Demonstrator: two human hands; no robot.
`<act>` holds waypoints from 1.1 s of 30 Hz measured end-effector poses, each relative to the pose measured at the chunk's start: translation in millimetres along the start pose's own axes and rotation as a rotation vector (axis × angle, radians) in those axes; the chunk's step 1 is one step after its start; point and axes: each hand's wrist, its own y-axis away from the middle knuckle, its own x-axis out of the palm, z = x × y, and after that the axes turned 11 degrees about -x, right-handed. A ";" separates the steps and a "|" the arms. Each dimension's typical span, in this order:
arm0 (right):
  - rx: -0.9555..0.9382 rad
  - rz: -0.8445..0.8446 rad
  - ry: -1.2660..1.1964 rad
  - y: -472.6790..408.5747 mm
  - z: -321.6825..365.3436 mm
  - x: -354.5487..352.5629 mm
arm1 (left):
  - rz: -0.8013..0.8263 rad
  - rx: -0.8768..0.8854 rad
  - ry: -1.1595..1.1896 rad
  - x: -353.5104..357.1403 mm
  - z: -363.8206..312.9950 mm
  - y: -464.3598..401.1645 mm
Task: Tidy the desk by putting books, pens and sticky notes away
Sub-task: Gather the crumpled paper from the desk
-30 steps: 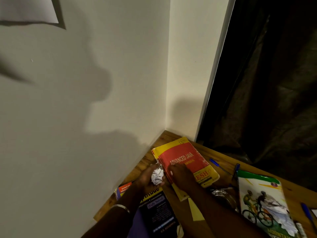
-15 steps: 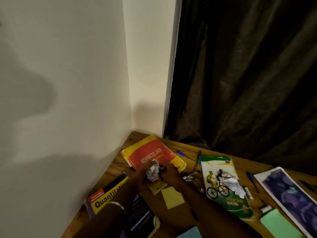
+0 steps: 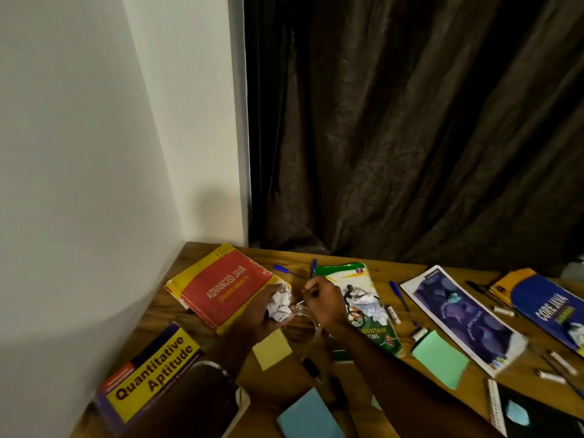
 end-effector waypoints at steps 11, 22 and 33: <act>0.021 0.445 0.586 -9.6 -103.5 -80.3 | 0.179 -0.017 0.056 51.4 22.4 -32.2; -0.053 0.306 0.417 -20.0 -133.8 -92.1 | -0.174 -0.092 0.021 93.1 54.5 -31.2; 0.055 0.029 -0.256 16.1 -118.0 -116.5 | 0.139 -0.179 -0.075 147.0 86.6 -54.2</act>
